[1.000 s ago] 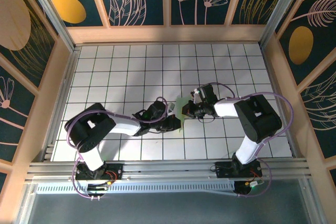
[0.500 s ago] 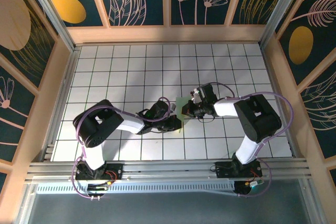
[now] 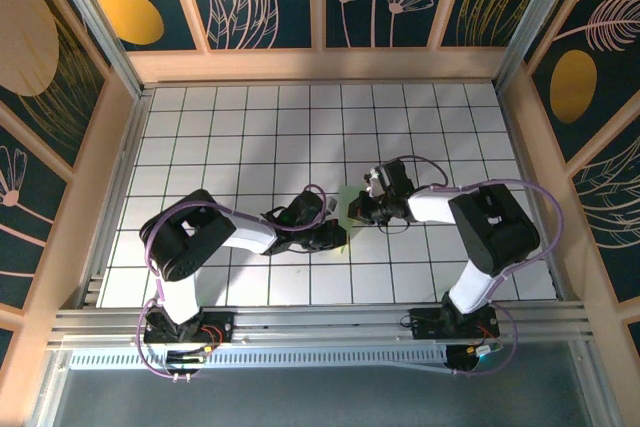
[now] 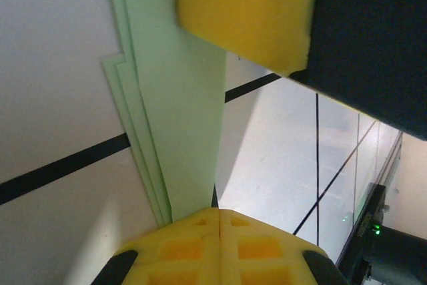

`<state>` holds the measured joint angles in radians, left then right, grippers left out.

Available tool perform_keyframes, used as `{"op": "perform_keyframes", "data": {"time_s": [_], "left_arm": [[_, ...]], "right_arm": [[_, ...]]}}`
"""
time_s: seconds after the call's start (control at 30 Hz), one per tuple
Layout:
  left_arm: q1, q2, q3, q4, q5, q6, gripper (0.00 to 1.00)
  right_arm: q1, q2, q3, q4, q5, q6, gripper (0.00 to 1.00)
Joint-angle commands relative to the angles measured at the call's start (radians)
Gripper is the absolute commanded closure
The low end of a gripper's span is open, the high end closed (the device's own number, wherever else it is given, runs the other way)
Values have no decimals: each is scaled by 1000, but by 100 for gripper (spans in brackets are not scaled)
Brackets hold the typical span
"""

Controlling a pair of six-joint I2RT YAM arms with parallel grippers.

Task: Fold a paper plane with a square sheet of paper (fold left side to right side)
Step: Fold the wing for the fifth time at the center of the table.

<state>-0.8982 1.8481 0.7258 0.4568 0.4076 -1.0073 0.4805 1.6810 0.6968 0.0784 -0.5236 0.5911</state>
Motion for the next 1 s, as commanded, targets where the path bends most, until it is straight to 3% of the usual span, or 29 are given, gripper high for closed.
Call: {"op": "perform_keyframes", "data": {"time_s": [0.0, 0.4, 0.97], "left_arm": [[-21, 46, 1, -169, -102, 48, 99], [-25, 24, -12, -181, -113, 53, 100], [14, -52, 37, -89, -23, 36, 100]], "right_arm": [[-2, -61, 0, -43, 50, -37, 100], [-5, 11, 31, 50, 35, -45, 100], [-38, 123, 27, -55, 24, -48, 100]]}}
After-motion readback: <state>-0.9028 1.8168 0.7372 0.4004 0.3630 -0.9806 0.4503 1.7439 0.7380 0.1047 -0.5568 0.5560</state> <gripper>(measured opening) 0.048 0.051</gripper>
